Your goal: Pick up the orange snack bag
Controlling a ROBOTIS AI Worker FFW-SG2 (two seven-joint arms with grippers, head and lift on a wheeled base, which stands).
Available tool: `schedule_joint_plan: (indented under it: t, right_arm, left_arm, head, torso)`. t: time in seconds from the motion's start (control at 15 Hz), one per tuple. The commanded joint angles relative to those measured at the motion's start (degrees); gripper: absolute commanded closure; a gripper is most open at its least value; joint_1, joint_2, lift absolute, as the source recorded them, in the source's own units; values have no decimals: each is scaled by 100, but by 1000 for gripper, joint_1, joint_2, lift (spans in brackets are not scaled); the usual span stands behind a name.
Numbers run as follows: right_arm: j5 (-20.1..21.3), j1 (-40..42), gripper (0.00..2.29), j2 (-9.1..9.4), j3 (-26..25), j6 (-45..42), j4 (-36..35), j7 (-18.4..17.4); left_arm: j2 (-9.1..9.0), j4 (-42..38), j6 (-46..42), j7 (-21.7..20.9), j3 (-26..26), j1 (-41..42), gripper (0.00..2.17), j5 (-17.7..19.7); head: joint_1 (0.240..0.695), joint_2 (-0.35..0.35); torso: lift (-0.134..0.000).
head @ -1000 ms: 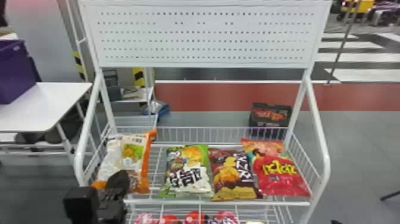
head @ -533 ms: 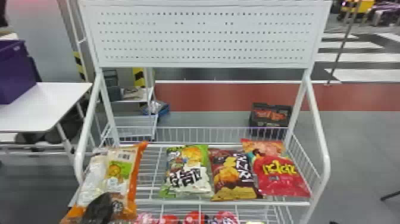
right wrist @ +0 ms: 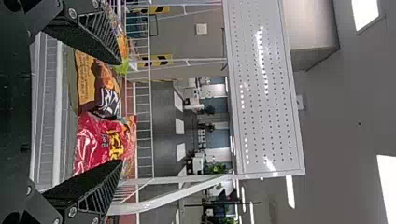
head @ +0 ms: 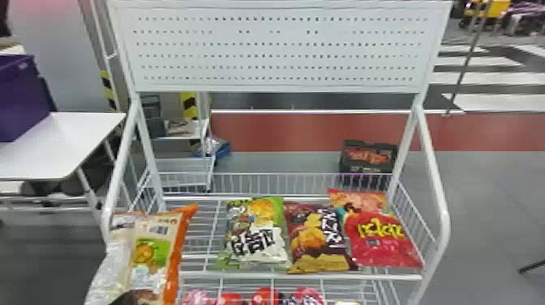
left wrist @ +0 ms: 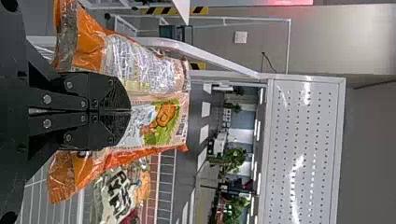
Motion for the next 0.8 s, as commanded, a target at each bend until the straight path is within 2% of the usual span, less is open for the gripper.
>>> schedule_joint_plan:
  t: [0.0, 0.33, 0.47, 0.73]
  right_arm:
    - [-10, -17, 140, -18, 0, 16, 17, 0]
    - [-54, -122, 140, -44, -27, 174, 61, 0]
    - [-116, -175, 140, -36, -27, 244, 87, 0]
    - [-116, -184, 140, -27, -44, 244, 87, -9]
  left_arm:
    - [9, -81, -307, -2, -1, 317, 1379, -103]
    - [18, -160, -816, 15, 52, 722, 1379, -217]
    - [9, -152, -904, 121, 17, 766, 1379, -419]
    - [18, -160, -939, 103, 193, 801, 1379, -411]
  head:
    - [499, 0]
    - [499, 0]
    - [499, 0]
    - [499, 0]
  torso:
    - [0]
    - [0]
    - [0]
    - [0]
